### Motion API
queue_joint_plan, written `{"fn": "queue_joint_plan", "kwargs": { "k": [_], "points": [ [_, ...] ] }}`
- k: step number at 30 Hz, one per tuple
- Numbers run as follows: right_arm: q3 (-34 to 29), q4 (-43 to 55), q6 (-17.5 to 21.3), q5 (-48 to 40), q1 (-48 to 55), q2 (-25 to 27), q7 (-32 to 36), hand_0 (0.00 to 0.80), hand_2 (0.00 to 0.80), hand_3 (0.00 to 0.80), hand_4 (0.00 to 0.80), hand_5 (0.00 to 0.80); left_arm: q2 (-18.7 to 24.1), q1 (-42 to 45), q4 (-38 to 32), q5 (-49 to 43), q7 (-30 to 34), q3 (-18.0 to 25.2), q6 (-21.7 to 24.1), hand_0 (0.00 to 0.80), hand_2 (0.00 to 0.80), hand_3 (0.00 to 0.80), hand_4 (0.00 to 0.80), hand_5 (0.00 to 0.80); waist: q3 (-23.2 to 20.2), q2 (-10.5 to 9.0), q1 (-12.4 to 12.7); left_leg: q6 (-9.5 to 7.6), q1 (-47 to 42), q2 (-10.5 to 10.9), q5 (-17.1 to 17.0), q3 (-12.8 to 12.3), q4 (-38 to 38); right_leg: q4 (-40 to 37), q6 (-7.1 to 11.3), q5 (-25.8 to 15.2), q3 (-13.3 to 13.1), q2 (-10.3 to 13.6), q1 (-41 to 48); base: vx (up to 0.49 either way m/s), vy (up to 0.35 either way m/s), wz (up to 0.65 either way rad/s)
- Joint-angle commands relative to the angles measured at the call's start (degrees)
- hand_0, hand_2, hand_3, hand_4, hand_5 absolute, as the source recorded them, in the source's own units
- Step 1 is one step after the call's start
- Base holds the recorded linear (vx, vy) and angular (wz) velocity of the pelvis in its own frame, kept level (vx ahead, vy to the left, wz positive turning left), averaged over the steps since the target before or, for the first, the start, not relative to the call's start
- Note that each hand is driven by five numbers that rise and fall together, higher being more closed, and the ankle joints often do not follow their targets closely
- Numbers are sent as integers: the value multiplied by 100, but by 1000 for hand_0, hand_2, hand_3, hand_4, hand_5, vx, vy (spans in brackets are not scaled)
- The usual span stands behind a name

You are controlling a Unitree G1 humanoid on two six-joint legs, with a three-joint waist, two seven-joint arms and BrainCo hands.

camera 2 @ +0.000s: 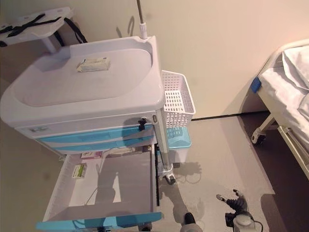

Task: Open the drawer and pick up the medicine

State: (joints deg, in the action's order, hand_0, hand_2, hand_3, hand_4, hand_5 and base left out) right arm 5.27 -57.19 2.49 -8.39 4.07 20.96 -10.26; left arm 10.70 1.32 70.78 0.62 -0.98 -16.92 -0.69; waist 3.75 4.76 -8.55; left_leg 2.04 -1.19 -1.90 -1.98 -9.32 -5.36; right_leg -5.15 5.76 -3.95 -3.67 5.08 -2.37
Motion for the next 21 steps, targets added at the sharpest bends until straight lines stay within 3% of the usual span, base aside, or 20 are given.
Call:
{"fn": "queue_joint_plan", "kwargs": {
  "k": [1,9,10,16,17,18,19,21],
  "points": [
    [445,-311,65,452,-368,-83,398,0,0,0,0,0,125,-212,-25,-672,285,-238,141,0,0,0,0,0,58,-273,20,-262,51,342,425,-51,96,368,339,104,51,-54,-305,0,0,0],
    [725,-677,53,684,-456,-42,566,0,0,0,0,0,386,-130,-442,-1170,454,-735,313,0,0,0,0,0,464,-363,79,-311,571,370,568,99,651,794,258,255,135,-16,-677,-70,-3,0],
    [862,-609,78,688,-617,19,547,0,0,0,0,0,455,-280,-698,-1041,383,-821,351,0,0,0,0,0,805,-410,89,-341,1066,396,660,188,1158,1245,200,359,151,2,-1104,-226,-12,2],
    [1036,-720,129,604,-947,2,425,0,0,0,0,0,473,-695,-1078,-590,162,-991,437,0,0,0,0,0,1124,-506,144,-378,2190,374,962,279,2316,2181,69,537,201,25,-2100,-176,-29,23],
    [1125,-686,141,606,-1077,84,528,0,0,0,0,0,953,-1507,-682,-374,273,-851,368,0,0,0,0,0,1115,-539,16,-364,2315,321,983,199,2406,2287,60,544,101,-35,-2302,-109,14,13],
    [940,-431,113,537,-899,501,641,0,0,0,0,0,2506,-1395,-3268,717,832,-792,484,0,0,0,0,0,1115,-448,102,-381,2694,327,1031,241,2734,2462,47,560,138,18,-2580,-77,25,1],
    [944,-429,112,537,-897,496,641,0,0,0,0,0,2517,-1382,-3286,719,834,-786,473,0,0,0,0,0,1105,-450,98,-381,2707,326,1036,242,2745,2467,47,563,139,17,-2590,-90,1,-12],
    [893,-252,96,500,-729,571,732,0,0,0,0,0,3607,-1555,-4445,1321,976,-779,468,0,0,0,0,0,1163,-367,132,-357,2962,318,1075,289,2977,2706,32,640,201,42,-2824,-75,-17,2]
  ]
}}
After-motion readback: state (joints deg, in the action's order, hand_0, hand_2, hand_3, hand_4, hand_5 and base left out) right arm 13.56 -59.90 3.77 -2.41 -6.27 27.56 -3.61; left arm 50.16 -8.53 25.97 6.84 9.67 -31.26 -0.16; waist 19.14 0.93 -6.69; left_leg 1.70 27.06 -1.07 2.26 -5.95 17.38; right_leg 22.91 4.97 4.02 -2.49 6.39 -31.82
